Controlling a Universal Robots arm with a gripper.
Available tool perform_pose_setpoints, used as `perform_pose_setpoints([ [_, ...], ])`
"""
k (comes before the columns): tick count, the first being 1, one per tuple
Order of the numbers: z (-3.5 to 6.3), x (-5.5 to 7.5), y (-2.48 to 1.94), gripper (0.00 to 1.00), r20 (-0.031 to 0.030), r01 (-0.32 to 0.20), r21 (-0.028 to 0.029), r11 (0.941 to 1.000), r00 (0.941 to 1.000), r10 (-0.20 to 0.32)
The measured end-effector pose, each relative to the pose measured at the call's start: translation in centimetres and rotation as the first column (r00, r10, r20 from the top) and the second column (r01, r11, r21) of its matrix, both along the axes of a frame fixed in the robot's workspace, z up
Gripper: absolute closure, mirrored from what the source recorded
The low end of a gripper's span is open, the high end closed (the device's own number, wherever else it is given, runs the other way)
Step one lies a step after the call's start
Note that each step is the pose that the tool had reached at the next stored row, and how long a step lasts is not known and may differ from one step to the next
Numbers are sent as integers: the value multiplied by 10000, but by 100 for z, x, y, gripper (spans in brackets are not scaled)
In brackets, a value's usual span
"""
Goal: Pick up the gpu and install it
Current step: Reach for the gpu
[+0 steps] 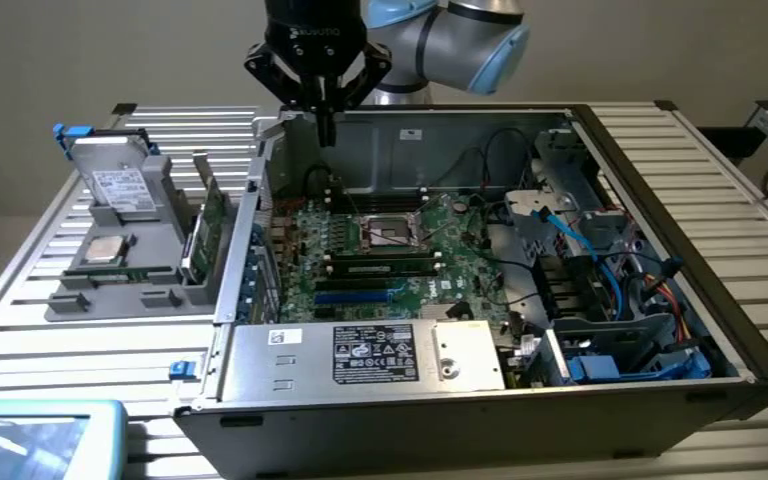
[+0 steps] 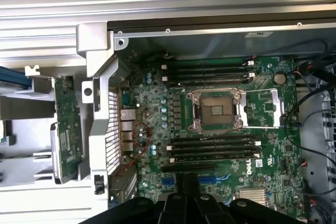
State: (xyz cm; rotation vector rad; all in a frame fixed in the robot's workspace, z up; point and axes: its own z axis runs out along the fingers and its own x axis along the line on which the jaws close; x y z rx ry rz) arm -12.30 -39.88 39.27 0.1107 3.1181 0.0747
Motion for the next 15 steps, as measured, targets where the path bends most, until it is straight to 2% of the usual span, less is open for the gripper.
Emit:
perform_pose_setpoints([
  [5,-2,-132,0,88,1,-1,2,10000,10000,1],
  [15,-3,-514,-1,88,2,-1,6,10000,10000,1],
])
